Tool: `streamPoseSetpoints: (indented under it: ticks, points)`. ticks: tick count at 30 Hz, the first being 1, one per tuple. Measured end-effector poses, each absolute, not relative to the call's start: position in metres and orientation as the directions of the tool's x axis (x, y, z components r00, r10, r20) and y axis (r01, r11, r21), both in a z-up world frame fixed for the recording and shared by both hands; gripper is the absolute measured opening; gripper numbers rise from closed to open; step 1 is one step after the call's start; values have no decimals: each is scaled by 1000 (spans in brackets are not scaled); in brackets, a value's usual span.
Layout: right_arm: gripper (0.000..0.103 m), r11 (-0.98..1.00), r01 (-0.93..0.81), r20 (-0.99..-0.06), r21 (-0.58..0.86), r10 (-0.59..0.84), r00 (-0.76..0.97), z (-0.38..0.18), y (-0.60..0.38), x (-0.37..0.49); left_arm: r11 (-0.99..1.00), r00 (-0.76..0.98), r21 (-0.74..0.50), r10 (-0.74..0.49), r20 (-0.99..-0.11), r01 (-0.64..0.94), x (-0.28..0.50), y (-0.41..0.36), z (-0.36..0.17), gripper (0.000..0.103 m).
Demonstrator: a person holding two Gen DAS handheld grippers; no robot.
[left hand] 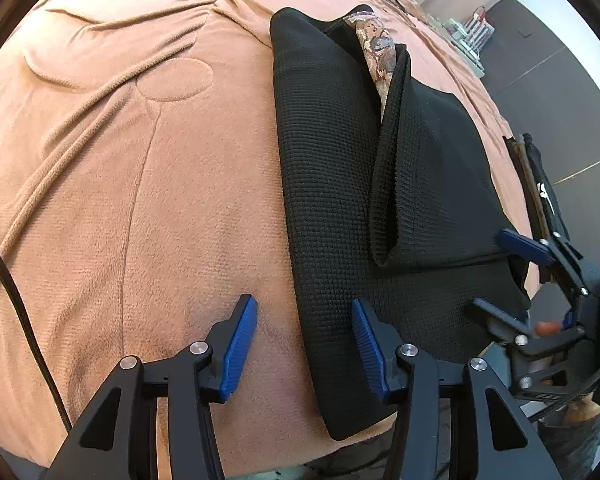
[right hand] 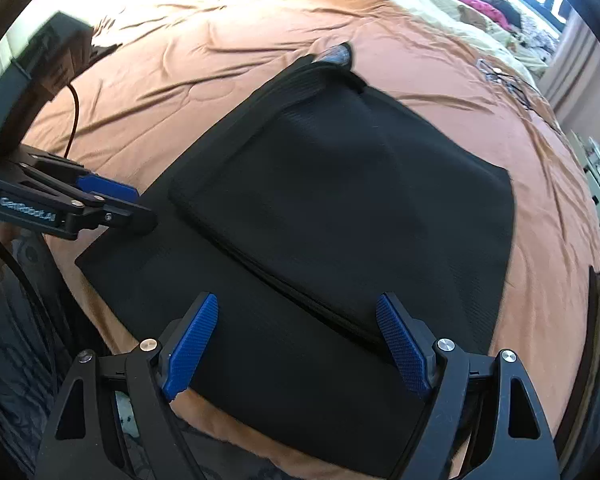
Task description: Fold small clothes
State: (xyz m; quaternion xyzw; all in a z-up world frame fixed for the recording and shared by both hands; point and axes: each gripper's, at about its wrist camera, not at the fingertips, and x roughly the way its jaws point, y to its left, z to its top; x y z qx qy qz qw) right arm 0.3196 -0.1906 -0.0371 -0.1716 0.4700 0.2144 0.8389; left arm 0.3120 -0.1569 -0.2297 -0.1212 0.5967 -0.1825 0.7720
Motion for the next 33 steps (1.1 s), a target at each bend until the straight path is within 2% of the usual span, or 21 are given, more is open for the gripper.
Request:
streamPoseSetpoints:
  ticks: [12,22,33]
  points:
    - [81,871,-479,-881,-105,142,452,-55,-183,373,882,204,-453,-471,-858,131,310,-127,-232,44]
    - [80,909,-400,-874,-121,94,477,-65,-188,420,890,205,-437,-455,-867,128,304,-121,-230,43]
    - [80,959,-280,-873,-40,103,478,-75,-236,466,911,201,-396,-412,-889,115,308,-138,-226,43]
